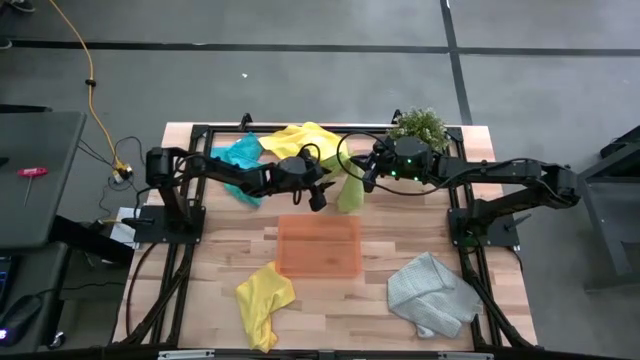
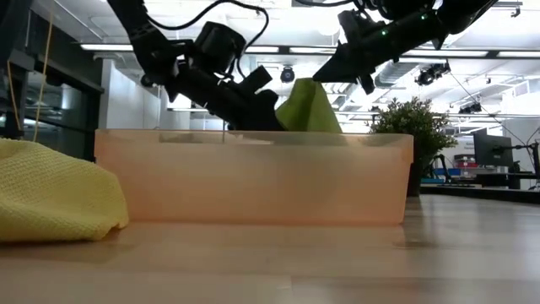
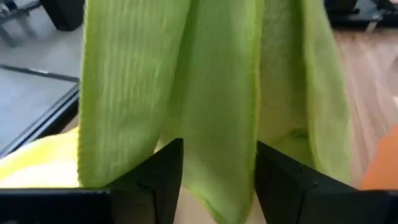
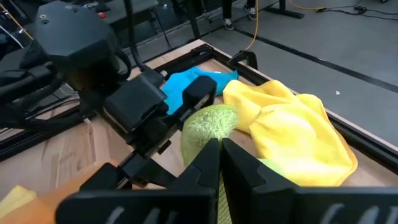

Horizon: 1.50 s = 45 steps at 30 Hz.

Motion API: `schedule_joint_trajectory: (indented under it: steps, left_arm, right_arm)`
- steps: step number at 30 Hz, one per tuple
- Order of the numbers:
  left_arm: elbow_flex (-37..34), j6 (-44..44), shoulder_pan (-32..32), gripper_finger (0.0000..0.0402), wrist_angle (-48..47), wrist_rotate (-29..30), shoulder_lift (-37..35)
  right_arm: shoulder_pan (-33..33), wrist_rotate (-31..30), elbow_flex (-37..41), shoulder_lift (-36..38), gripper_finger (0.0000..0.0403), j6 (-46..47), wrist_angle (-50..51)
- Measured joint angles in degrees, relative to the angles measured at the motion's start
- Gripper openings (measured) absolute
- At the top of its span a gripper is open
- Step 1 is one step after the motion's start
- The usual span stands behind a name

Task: Fold microfiber towels
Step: Fold the green towel

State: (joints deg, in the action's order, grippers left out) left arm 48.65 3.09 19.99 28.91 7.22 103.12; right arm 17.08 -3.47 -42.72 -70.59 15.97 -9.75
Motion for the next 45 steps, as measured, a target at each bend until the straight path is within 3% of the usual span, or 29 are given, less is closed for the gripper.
schedule_joint_trajectory:
  steps: [5,9,11,19,28,32,37,45]
  left_arm:
    - [0.0,-1.0,0.0,0.0131,-0.6,0.6,0.1]
    - [0.0,-0.5,0.5,0.0037,-0.9,0.7,-0.1]
    - [0.0,-0.5,1.1,0.0011,-2.2,0.7,-1.1]
    - [2.6,4.2,4.3,0.0002,-17.9,-1.4,-11.1]
    - [6.6,12.0,5.9,0.0,-42.3,-3.7,-19.8]
    - [8.9,15.3,5.7,0.0,-49.4,-3.6,-22.8]
    - [14.1,17.1,5.8,0.0,-52.4,-3.8,-24.5]
    - [18.9,22.0,4.7,0.0,-60.0,-12.9,-21.6]
  right_arm:
    - [0.1,0.0,0.0,0.0,0.0,0.0,0.0]
    - [0.2,0.0,0.0,0.0,0.0,-1.0,0.0]
    - [0.2,0.0,0.0,0.0,0.0,-1.6,0.0]
    - [0.2,-0.1,0.0,0.0,0.0016,-4.9,2.4]
    - [0.2,-0.3,0.0,0.0,0.0147,-12.2,7.8]
    - [-0.3,1.4,0.0,0.0,0.0182,-14.4,8.0]
    - [-0.7,3.5,0.0,0.0,0.019,-14.3,7.8]
    - [-0.6,6.6,0.0,-1.1,0.019,-16.0,8.2]
